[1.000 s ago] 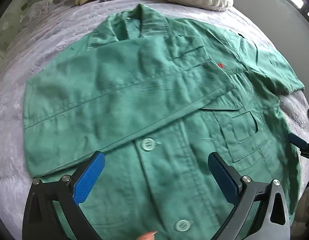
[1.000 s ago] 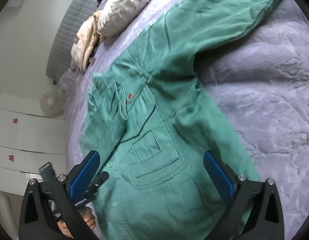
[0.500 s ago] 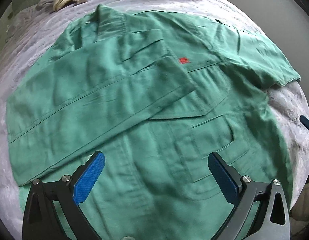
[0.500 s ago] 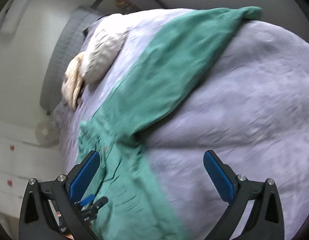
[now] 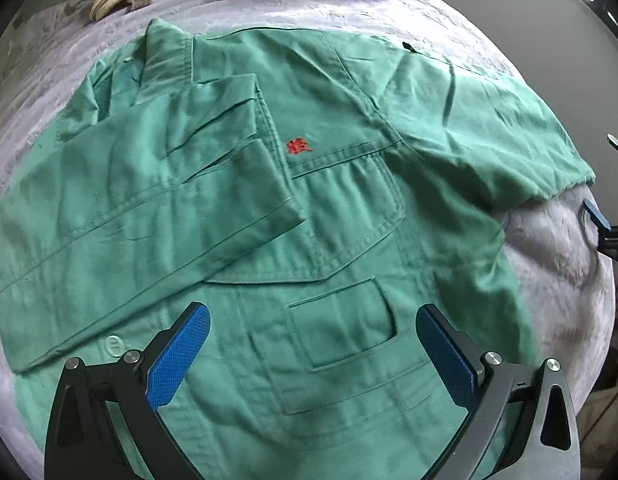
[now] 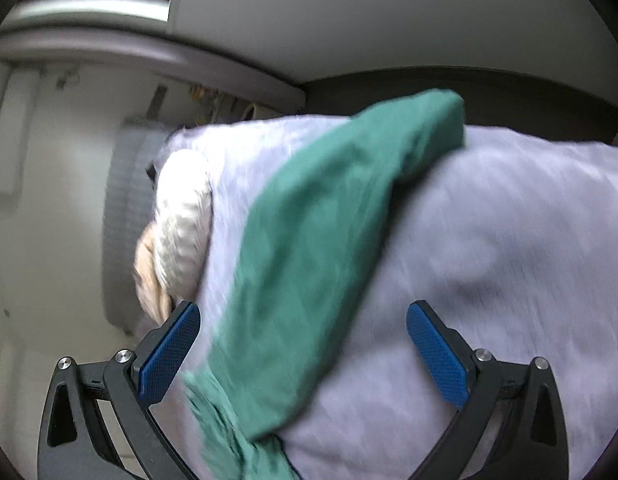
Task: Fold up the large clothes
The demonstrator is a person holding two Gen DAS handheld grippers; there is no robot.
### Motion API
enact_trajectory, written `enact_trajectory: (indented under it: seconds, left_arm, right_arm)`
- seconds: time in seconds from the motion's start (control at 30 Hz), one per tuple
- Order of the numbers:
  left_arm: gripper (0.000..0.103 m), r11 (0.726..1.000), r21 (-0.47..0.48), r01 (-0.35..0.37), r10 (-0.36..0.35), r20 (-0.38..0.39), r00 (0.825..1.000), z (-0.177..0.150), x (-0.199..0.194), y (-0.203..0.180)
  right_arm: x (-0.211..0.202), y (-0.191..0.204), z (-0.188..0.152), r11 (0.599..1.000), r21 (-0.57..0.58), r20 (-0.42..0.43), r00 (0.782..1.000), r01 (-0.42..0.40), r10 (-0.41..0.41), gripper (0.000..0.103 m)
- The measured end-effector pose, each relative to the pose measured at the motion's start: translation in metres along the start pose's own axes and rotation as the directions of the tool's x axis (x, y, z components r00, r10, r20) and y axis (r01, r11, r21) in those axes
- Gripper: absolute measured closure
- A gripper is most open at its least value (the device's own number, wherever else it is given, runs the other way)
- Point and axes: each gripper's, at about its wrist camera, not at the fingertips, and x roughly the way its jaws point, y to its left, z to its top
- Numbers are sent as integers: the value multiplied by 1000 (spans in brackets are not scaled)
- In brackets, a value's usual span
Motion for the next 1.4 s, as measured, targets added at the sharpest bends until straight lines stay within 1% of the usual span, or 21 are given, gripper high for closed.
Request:
enact_trajectory:
  seconds: [0.03,0.17,0.3,0.33,0.37,0.4,0.43,0.47,0.57,0.63,0.73,0.83,0.93,1.0,1.07,1.13,1.17,1.23,1.27,1.33,1.4]
  left_arm:
    - [0,1000,-3,1,-1,0,1000,3,2,-4]
    - [0,1000,-2,1,-1,5,1000,10,9,-16]
    - [0,1000,-18,2,-2,2,1000,18,15,-22]
    - [0,1000,-21,0,0,0,1000,19,16,-22]
    - [0,1000,-25,0,0,0,1000,21,17,-22]
    - [0,1000,-27,1,-1,3,1000,22,17,-22]
    - [0,1000,-29,0,0,8,1000,21,15,-19]
    - [0,1000,-31,1,-1,12,1000,22,14,-16]
    - [0,999,-46,13,-12,28,1000,21,6,-4]
    - [0,998,-55,9,-6,56,998,20,-1,4]
    - [0,998,-65,-17,24,104,994,18,-15,21]
    - [0,994,-89,-56,68,133,989,14,-26,48]
    - [0,988,-131,-84,103,146,984,7,-34,77]
    - [0,980,-171,-101,128,156,979,-1,-39,99]
    - [0,967,-227,-115,154,163,974,-13,-46,129]
    - [0,954,-274,-119,168,164,972,-25,-52,153]
    - [0,947,-299,-121,174,160,972,-34,-54,168]
    - [0,931,-343,-128,187,145,972,-42,-51,192]
    - [0,924,-359,-132,193,139,971,-48,-51,202]
    - [0,912,-384,-147,209,125,970,-60,-50,220]
    - [0,902,-403,-153,216,114,970,-69,-48,236]
  right_arm:
    - [5,-2,7,1000,16,3,1000,-14,14,0]
    - [25,-8,36,998,57,13,1000,-14,13,0]
    - [36,-10,54,992,125,37,999,-25,20,0]
    - [37,-10,57,990,135,38,999,-27,22,2]
    - [39,-9,57,989,142,37,999,-28,23,13]
    - [41,-8,59,989,142,33,999,-25,21,29]
    - [45,-8,62,990,143,17,1000,-1,-1,73]
    - [49,-8,64,988,150,-1,1000,19,-19,98]
    - [46,-8,63,987,158,17,1000,-9,7,99]
    - [40,1,57,992,120,20,999,-44,42,99]
    - [37,35,48,996,10,-10,996,-93,93,99]
    - [40,88,28,980,-137,-55,989,-145,139,99]
    - [53,147,-8,937,-276,-134,973,-216,186,99]
    - [66,191,-46,879,-408,-197,964,-245,177,99]
    - [87,236,-101,785,-559,-273,953,-266,129,99]
    - [109,264,-158,699,-652,-345,936,-294,72,99]
    - [120,272,-187,661,-684,-381,924,-309,37,99]
    - [144,279,-237,609,-726,-427,904,-321,-33,99]
    - [161,276,-268,588,-740,-456,886,-325,-84,99]
    - [192,266,-314,567,-758,-491,854,-322,-171,99]
    - [229,245,-352,577,-769,-507,812,-276,-289,98]
